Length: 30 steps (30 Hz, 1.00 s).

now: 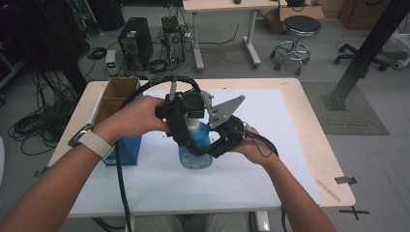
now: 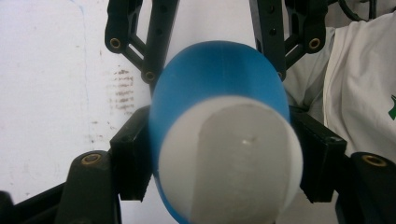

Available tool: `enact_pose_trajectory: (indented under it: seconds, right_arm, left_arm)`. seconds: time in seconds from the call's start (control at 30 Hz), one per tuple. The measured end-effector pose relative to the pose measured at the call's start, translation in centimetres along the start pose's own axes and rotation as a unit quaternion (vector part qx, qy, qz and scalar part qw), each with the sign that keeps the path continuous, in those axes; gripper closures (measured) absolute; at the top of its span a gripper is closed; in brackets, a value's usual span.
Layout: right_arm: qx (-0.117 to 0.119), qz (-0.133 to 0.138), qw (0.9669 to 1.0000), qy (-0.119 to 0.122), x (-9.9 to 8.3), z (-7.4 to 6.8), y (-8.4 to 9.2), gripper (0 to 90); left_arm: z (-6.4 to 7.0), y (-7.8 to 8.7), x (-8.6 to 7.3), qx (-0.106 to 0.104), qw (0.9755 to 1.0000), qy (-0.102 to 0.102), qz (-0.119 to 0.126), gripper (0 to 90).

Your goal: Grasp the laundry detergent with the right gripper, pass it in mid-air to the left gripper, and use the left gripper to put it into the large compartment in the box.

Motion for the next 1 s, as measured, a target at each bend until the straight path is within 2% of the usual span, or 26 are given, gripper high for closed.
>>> enact_pose_trajectory:
  seconds: [0.13, 0.47, 0.77, 0.83, 0.9, 1.0]
  right_arm:
    - [0.0, -0.005, 1.0, 0.001, 0.0, -0.1, -0.1, 45.2]
    - [0.002, -0.005, 1.0, 0.002, 0.0, -0.3, 0.0, 45.2]
    - [0.004, -0.008, 0.9999, 0.005, -0.1, -0.8, 0.4, 44.0]
    - [0.01, -0.008, 0.9999, 0.002, -0.2, -0.9, 0.7, 40.4]
    - [0.015, -0.006, 0.9998, -0.009, -0.4, -1.1, 1.3, 32.2]
    - [0.015, -0.002, 0.9994, -0.032, -1.0, -1.5, 3.1, 25.0]
  left_arm:
    - [-0.1, 0.0, -0.1, -0.002, 1.0, 0.002, 0.001, 37.4]
    - [0.0, 0.1, 0.1, -0.011, 0.9999, 0.001, 0.005, 37.9]
    - [0.4, 0.3, 0.5, -0.011, 0.9999, -0.002, 0.01, 38.1]
    - [0.5, 0.3, 0.6, -0.011, 0.9999, 0.002, 0.008, 38.2]
    - [0.5, 0.3, 0.6, -0.006, 1.0, 0.003, 0.004, 38.2]
    - [0.3, 0.5, 0.4, -0.001, 0.9999, 0.014, 0.004, 38.2]
Point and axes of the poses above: each handheld gripper's, and its own axes: y roughly backward along the jaws, x roughly out of its top, z roughly to its right, the point moved 4 cm from there along -y, roughly forward along the jaws, and after that the axes turned 10 degrees about x, right-handed, at the moved point
